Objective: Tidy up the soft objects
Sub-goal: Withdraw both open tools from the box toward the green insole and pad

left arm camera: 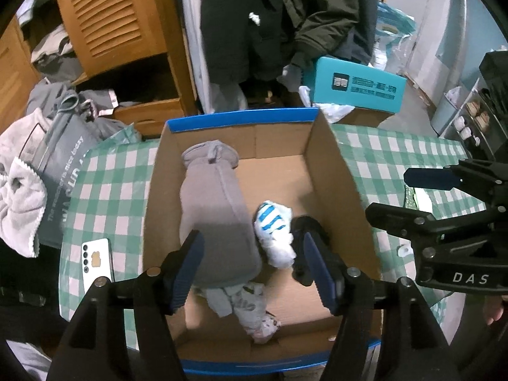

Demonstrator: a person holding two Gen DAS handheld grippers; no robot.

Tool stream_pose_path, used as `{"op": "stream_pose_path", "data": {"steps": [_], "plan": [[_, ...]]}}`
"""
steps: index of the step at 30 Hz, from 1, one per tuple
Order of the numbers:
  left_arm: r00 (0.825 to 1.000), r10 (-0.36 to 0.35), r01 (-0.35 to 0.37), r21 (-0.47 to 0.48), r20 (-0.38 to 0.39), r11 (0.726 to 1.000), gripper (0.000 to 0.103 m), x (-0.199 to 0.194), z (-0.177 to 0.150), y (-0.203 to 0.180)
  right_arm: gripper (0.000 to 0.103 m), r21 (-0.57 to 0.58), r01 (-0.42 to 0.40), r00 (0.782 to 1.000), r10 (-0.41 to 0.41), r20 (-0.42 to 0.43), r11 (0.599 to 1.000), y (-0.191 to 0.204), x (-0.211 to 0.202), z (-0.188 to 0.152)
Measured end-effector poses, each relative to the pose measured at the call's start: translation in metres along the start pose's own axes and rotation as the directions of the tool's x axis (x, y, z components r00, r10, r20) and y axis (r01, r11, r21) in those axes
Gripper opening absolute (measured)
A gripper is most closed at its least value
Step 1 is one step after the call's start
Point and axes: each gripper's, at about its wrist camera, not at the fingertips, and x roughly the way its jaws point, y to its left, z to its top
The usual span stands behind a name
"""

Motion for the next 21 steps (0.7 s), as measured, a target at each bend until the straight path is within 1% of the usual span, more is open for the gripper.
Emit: {"op": "stream_pose_path", "data": {"steps": [4,6,10,14,21], "plan": [[1.000,-0.001,0.001,0.019,0.000,1.000,0.068,-0.001,0.001,-0.008,0.071,0.016,0.010,1.000,-0.010,0.003,1.000,-0.011,-0.005,-0.006],[1.000,-0.003,0.003,0.024,-0.003,1.000,0.070,0.000,0.002,-0.012,0.074,0.024,0.015,1.000,-0.015,0.007,1.000,-0.016,-0.008,-0.009],[1.000,-0.009,0.010,0.036,-0.017,0.999,0.070,0.002,0.001,-0.020,0.074,0.033,0.026,1.000,-0.027,0.016,0.999,-0.026,-0.015,-0.014],[0.999,-0.027,0.029,0.058,-0.027,0.998,0.070,0.004,0.000,-0.034,0.075,0.038,0.044,0.999,-0.045,0.013,0.998,-0.035,-0.019,-0.022],[0.999,-0.033,0.036,0.114,-0.029,0.993,0.071,0.003,0.001,-0.063,0.075,0.054,0.080,0.997,-0.080,0.003,0.995,-0.058,-0.025,-0.040]]}}
